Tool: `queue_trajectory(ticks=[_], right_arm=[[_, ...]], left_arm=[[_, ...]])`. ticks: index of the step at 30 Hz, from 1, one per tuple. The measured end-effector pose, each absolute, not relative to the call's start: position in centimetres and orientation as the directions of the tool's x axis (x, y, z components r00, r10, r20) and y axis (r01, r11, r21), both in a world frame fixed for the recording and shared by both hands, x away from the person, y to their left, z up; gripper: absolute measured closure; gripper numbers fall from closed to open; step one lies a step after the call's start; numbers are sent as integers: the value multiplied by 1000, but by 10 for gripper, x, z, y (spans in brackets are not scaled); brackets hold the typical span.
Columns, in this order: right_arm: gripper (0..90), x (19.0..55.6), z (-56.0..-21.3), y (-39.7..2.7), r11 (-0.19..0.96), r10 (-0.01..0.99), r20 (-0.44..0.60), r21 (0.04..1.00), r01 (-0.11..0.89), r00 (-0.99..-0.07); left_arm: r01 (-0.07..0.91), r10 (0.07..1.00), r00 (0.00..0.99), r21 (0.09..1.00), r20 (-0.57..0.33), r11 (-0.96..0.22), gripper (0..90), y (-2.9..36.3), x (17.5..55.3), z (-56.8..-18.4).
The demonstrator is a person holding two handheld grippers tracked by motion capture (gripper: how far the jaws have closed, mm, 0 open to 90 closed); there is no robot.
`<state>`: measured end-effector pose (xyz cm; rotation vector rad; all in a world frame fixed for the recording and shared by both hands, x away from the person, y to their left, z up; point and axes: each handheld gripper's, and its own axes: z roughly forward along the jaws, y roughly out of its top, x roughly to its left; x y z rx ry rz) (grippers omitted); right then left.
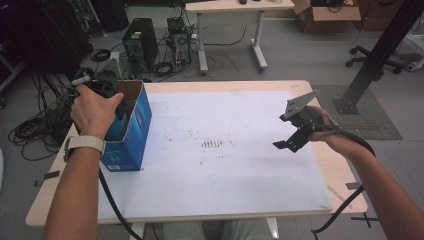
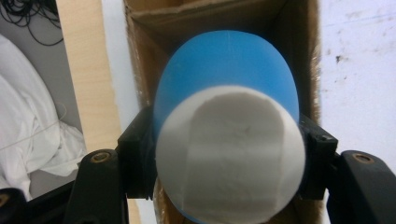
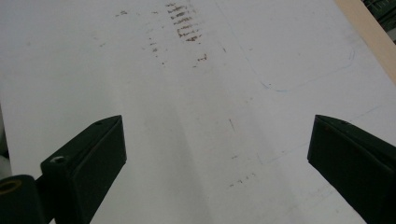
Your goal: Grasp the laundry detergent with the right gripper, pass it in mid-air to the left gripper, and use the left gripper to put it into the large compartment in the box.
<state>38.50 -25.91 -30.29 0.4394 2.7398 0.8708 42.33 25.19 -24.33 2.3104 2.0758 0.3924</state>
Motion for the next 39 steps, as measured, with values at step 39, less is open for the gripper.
queue_trajectory(ticks=[39], right_arm=[[47, 387, -306, -261, 778, 362, -118, 585, 230, -925]], left_arm=[[984, 982, 103, 125, 159, -124, 373, 258, 429, -278]])
